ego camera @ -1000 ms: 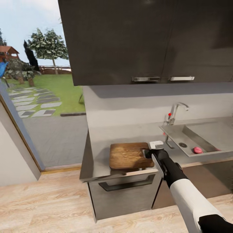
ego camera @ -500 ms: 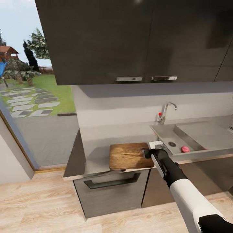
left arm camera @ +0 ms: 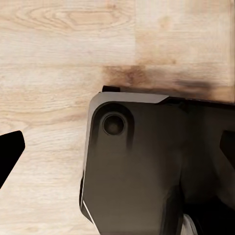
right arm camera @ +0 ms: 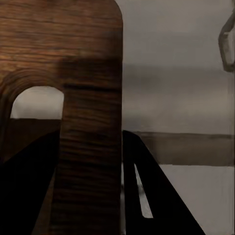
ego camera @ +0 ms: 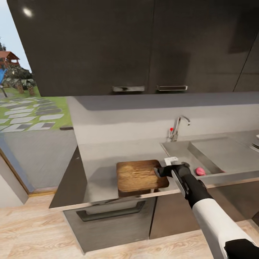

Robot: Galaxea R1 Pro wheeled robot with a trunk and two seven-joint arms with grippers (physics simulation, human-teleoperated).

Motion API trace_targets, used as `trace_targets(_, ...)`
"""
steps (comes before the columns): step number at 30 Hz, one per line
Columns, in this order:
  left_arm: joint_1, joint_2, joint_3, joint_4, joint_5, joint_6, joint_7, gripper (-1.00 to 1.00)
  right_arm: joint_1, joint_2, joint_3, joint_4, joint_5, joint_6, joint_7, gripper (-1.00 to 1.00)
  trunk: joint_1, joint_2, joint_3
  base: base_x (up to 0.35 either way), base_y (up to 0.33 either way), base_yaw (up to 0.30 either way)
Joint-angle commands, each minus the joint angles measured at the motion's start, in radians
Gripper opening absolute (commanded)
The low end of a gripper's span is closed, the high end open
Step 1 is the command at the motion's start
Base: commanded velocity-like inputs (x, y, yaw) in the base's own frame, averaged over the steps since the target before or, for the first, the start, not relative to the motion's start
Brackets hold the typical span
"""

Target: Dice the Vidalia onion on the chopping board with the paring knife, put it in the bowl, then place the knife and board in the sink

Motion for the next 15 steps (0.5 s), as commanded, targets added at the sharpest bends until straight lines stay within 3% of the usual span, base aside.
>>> trace_targets(1, 0.000, 0.000, -0.001, -0.002, 0.009, -0.001, 0.000, 1.00, -0.001, -0.001, 0.003, -0.002, -0.002, 0.006, 0.008, -1.00, 0.001, -0.002, -0.002, 0.236, -0.174, 0.000)
trace_targets(7, 0.000, 0.000, -0.001, -0.002, 0.009, -0.001, 0.000, 1.00, -0.001, 0.000, 0.005, -0.003, -0.002, 0.009, 0.035, -1.00, 0.001, -0.002, -0.002, 0.226, -0.166, 0.000)
trace_targets(15, 0.000, 0.000, -0.001, -0.002, 0.009, -0.001, 0.000, 1.00, -0.001, 0.000, 0.006, -0.003, -0.003, 0.009, 0.043, -1.00, 0.001, -0.002, -0.002, 0.223, -0.018, 0.000)
